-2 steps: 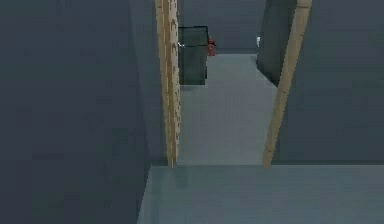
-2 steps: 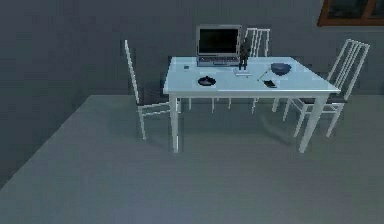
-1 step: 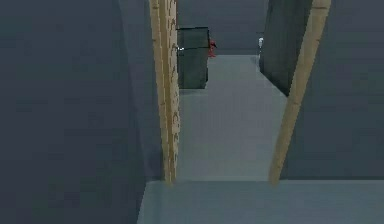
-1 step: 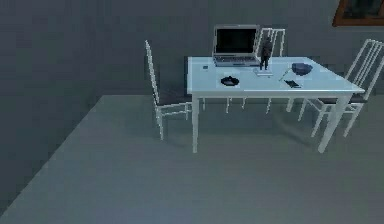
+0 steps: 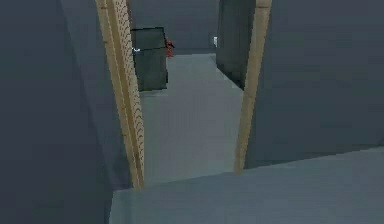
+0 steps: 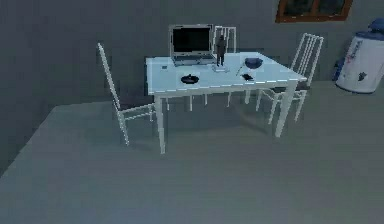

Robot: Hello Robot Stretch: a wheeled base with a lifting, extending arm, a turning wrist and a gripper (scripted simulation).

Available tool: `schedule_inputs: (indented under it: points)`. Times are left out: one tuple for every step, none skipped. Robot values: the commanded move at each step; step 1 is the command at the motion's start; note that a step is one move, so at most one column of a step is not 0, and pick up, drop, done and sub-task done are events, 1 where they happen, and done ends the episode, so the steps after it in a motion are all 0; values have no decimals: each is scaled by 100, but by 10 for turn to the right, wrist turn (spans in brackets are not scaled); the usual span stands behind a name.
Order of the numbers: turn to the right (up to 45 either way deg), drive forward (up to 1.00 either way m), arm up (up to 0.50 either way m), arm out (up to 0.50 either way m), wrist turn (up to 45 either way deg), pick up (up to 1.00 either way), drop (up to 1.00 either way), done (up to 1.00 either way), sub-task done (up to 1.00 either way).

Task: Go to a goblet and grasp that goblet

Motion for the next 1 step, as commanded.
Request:
schedule_inputs:
  points:
    - [0, 100, 0, 0, 0, 0, 0, 0, 0]
